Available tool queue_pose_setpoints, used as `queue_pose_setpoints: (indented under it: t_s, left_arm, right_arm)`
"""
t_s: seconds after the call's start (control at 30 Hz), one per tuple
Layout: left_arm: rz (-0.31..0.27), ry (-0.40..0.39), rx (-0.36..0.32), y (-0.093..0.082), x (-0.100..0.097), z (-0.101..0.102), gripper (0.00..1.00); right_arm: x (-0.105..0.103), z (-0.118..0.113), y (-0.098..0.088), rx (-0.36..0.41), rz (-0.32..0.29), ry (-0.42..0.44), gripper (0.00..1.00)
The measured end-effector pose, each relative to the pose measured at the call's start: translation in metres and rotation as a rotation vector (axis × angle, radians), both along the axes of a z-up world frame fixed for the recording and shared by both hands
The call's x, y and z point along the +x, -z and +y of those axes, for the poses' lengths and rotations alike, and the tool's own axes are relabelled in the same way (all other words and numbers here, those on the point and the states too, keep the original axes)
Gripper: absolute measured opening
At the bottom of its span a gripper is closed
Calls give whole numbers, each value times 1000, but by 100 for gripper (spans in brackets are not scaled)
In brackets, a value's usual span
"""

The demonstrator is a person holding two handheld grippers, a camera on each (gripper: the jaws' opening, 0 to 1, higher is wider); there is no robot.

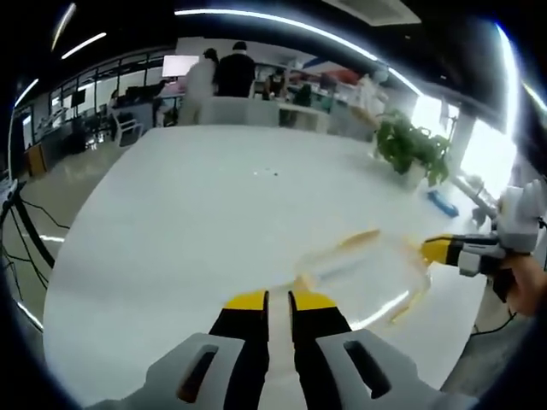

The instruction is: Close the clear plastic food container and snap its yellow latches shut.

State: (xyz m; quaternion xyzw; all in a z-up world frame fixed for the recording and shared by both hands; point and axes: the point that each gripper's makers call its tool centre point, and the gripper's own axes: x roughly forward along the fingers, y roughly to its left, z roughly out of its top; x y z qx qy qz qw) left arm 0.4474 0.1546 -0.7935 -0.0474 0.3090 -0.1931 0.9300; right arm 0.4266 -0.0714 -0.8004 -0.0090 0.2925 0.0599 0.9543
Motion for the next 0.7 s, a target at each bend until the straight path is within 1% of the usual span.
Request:
queue_pose_setpoints:
  t_s: [0.17, 0.23, 0.3, 0.43, 0.5, 0.57, 0.6, 0.63, 0.67, 0.7]
  left_arm:
    - [4, 10, -19, -1, -2, -5, 10]
    - [6, 19, -33, -1, -3, -9, 11]
    - [17, 30, -54, 0, -5, -14, 14]
    - [39, 50, -93, 3, -8, -23, 17]
    - [35, 65, -100, 3, -9, -26, 18]
    - [42, 72, -115, 4, -10, -30, 18]
    - [49, 74, -130, 5, -11, -32, 18]
    - [53, 74, -137, 6, -11, -33, 19]
    - [62, 74, -145, 8, -11, -34, 20]
    - [66, 75, -146, 9, -12, -35, 20]
  right_arm:
    - [1, -5, -2, -7, -9, 12, 10]
    - [1, -4, -2, 32, -9, 15, 12]
    - [2, -2, -1, 53, -7, 11, 14]
    - [2, 4, 2, 67, 7, -13, 17]
    - [3, 8, 1, 88, 2, -22, 18]
    - [3, 9, 2, 92, 7, -26, 18]
    - [3, 11, 3, 102, 13, -33, 19]
    - [3, 12, 4, 113, 19, -37, 20]
    - [3, 17, 7, 141, 32, -50, 20]
    - [3, 17, 8, 148, 37, -48, 20]
